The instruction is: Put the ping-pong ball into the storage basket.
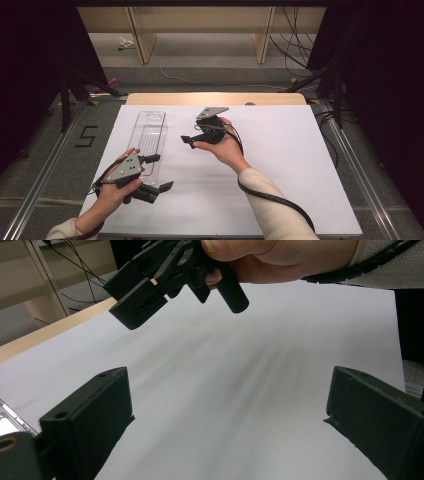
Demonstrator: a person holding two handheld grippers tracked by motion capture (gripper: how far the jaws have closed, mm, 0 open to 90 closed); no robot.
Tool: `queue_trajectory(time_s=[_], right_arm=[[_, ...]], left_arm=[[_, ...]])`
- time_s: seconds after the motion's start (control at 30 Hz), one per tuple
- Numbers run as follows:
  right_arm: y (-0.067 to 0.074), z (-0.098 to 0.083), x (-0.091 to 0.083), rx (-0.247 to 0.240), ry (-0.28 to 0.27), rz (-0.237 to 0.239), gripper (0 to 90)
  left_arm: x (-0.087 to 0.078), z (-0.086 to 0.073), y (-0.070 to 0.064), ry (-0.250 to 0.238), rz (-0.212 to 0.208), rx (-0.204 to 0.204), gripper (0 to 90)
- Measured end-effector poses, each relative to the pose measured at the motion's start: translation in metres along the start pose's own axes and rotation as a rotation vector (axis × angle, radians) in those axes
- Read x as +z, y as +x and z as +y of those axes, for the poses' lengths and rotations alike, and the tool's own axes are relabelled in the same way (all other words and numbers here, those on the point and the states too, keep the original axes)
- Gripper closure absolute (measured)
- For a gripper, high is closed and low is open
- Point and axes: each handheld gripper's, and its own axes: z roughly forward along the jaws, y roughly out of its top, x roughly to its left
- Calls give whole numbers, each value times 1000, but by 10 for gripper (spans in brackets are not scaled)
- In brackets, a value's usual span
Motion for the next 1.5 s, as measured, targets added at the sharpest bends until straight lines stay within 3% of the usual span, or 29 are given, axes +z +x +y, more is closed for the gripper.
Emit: queue_trajectory(time_s=[1.5], right_arm=[[-34,-42,-78,95,-36,-116,161]], left_arm=[[0,-1,1,5,3,-5,39]])
